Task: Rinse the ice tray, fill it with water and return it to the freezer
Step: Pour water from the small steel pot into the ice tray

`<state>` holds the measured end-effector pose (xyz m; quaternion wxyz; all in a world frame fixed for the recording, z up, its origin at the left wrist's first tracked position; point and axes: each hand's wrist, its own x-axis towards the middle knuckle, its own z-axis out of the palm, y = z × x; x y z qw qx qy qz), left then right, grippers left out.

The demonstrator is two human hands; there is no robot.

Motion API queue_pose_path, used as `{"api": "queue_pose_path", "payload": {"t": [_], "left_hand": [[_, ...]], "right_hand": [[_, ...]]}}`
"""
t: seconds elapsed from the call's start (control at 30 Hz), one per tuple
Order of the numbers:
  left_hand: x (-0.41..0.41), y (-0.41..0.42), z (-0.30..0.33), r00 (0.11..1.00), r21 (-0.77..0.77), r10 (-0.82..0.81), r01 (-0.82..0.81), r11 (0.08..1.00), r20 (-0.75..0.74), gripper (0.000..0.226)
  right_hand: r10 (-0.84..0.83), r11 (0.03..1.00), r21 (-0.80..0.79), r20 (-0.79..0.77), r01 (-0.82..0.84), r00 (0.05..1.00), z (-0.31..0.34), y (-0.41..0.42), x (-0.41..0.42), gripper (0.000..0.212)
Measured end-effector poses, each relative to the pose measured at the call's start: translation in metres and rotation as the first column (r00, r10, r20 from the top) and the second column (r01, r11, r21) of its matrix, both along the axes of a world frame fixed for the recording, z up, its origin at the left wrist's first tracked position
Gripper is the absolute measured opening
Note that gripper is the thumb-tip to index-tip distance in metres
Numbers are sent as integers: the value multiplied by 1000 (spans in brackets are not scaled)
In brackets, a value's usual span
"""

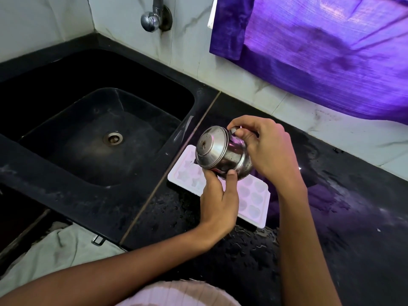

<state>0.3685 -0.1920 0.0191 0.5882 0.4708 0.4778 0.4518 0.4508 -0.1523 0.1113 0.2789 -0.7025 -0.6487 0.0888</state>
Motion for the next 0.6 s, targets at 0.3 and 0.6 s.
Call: {"api": "queue_pose_path", "payload": {"t": [0.3, 0.6], "left_hand": [[0, 2, -2, 999, 26, -14, 15, 1000, -48, 60], [0, 7, -9, 997, 43, -27, 30, 999, -76, 59]], "right_hand": [[-5, 1000, 30, -56, 7, 998, -3, 0, 4, 22], [-12, 998, 61, -201, 25, 979, -19, 3, 16, 26]]}}
